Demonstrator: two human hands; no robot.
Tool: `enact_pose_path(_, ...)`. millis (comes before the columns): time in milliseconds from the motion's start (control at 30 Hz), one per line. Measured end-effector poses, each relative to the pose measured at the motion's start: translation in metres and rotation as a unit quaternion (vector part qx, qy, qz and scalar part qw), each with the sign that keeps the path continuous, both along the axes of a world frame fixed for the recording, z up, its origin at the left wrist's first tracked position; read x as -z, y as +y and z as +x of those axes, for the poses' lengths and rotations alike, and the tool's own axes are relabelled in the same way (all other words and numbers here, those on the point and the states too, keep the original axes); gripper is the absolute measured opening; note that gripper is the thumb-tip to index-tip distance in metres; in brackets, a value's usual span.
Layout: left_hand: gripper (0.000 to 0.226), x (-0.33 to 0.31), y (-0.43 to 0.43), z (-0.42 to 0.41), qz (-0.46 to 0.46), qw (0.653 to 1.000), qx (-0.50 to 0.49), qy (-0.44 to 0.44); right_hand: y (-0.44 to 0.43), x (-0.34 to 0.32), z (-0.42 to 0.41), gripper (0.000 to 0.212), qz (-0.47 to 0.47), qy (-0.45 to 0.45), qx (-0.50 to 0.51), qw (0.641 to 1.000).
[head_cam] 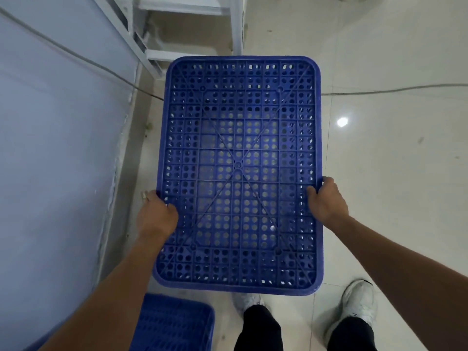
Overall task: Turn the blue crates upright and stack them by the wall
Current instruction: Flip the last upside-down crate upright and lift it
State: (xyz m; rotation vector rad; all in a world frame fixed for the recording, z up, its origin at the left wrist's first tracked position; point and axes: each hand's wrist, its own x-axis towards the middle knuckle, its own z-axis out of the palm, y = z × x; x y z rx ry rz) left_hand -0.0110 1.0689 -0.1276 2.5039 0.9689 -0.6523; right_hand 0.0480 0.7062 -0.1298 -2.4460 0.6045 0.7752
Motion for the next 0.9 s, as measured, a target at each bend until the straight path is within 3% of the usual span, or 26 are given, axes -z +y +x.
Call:
enact_pose_path(167,0.004,-0.003,0.004,0.022,-0.089,0.989,-0.118,-0.008,0.0,0.0,0.006,0.035,-0.002,0.014,0.032,0.999)
enact_pose_path(300,0.028,-0.006,0.008,0.028,-0.104,0.985,-0.137,0.011,-0.006,-0.007,0.013,0.032,0.001,0.03,0.053,0.998)
enact_pose_path(433,0.035,-0.013,0.0,0.024,-0.105,0.99,-0.091,0.025,-0.025,-0.017,0.018,0.035,-0.01,0.055,0.06,0.997)
enact_pose_path(900,0.032,-0.047,-0.132,0.02,-0.124,0.992,0.0,0.032,-0.159,-0.054,-0.002,0.03,-0.042,0.062,0.095,0.993)
